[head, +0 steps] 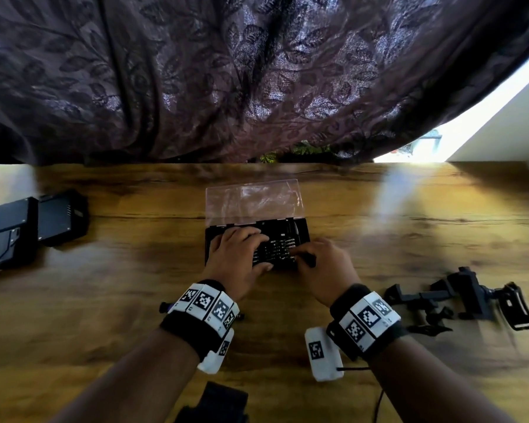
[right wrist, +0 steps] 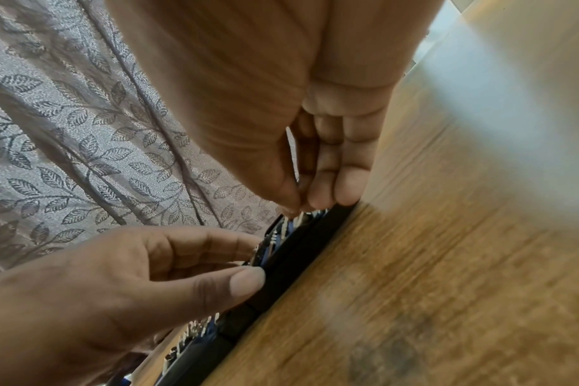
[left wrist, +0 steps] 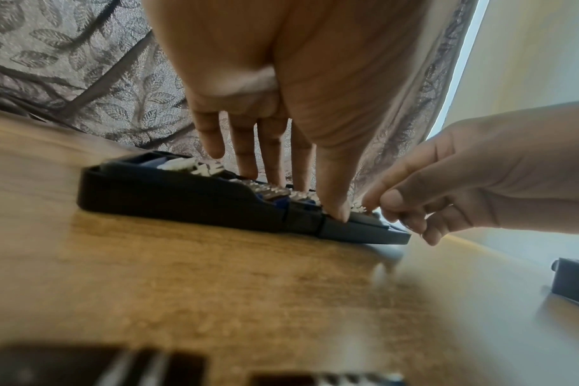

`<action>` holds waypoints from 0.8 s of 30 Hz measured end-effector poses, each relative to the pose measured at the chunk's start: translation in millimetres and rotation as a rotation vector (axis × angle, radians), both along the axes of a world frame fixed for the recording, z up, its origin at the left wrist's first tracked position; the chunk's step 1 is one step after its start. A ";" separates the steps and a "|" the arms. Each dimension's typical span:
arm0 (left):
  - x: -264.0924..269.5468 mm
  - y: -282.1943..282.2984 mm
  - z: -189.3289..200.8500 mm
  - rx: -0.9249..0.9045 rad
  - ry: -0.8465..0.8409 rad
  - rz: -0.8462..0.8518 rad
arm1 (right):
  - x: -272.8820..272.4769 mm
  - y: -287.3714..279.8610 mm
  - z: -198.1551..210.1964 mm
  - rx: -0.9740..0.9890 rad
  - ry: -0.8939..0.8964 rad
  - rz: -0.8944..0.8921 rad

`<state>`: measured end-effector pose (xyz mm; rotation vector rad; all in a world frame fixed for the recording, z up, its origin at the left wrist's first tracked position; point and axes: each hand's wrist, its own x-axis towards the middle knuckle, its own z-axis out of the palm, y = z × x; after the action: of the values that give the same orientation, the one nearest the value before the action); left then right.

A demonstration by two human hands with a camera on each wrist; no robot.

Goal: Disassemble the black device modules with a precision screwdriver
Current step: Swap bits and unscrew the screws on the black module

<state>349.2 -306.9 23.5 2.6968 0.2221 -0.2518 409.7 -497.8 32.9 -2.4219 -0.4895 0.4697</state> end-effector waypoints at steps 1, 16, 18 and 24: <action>0.3 0.7 -0.3 -0.005 -0.009 0.006 | 0.0 0.7 -1.3 0.007 -0.002 -0.010; 0.4 3.7 -4.4 -0.034 -0.041 0.023 | -2.6 1.2 2.8 -0.003 -0.075 -0.049; 0.2 4.7 -4.0 -0.038 -0.038 0.023 | -4.7 4.2 4.0 0.001 -0.089 -0.054; 0.0 6.9 -3.8 -0.076 -0.052 0.055 | -7.9 11.3 4.2 -0.068 -0.015 -0.033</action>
<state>349.2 -300.0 19.7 2.6144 0.2661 -0.1705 401.9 -486.5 37.1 -2.4966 -0.4454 0.4618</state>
